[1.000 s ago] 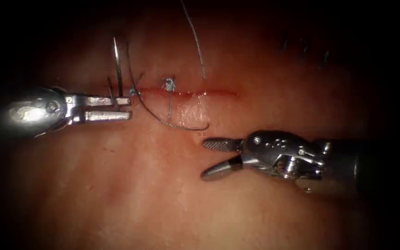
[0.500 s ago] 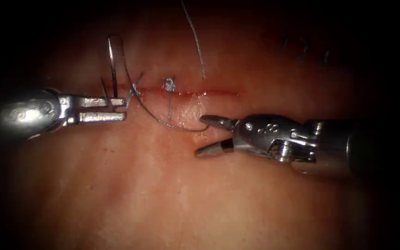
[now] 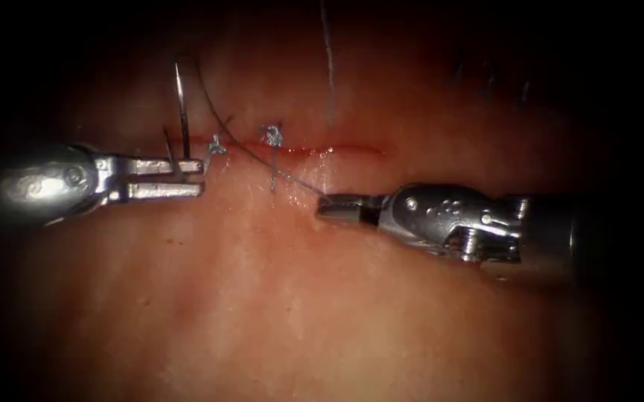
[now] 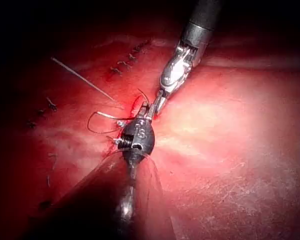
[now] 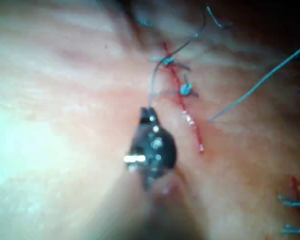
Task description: Wound Closure
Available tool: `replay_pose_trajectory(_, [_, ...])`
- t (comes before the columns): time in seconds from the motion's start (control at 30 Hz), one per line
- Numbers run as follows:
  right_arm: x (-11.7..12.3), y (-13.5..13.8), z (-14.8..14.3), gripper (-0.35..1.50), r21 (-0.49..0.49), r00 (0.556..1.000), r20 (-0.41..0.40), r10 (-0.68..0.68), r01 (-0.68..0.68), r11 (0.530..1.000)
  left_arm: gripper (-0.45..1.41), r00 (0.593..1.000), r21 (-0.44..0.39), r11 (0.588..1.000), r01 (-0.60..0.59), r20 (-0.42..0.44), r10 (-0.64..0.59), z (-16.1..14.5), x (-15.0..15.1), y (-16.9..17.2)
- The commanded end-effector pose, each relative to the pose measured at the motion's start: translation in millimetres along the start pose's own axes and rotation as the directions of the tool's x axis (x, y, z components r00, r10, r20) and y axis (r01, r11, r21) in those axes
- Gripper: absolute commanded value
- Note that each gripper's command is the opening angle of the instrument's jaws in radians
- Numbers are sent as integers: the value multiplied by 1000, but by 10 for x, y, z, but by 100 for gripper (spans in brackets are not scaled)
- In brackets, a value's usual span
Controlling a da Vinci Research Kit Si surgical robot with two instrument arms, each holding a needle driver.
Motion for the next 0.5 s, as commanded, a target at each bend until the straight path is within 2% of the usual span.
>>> replay_pose_trajectory(0.03, [4, -5, 8, -35, 21, 1000, -6, 10, -10, 1000, -45, 1000, 1, 1000, -2, -2, 2, 7, -2, -4])
replay_pose_trajectory(0.27, [15, -23, 12, -35, 96, 999, -17, 31, -30, 995, -45, 1000, 3, 1000, -1, -1, 1, 7, -1, -3])
replay_pose_trajectory(0.5, [14, -29, 11, -35, 130, 999, -2, 49, -48, 990, -45, 1000, 3, 1000, -1, 0, 1, 7, 0, -2])
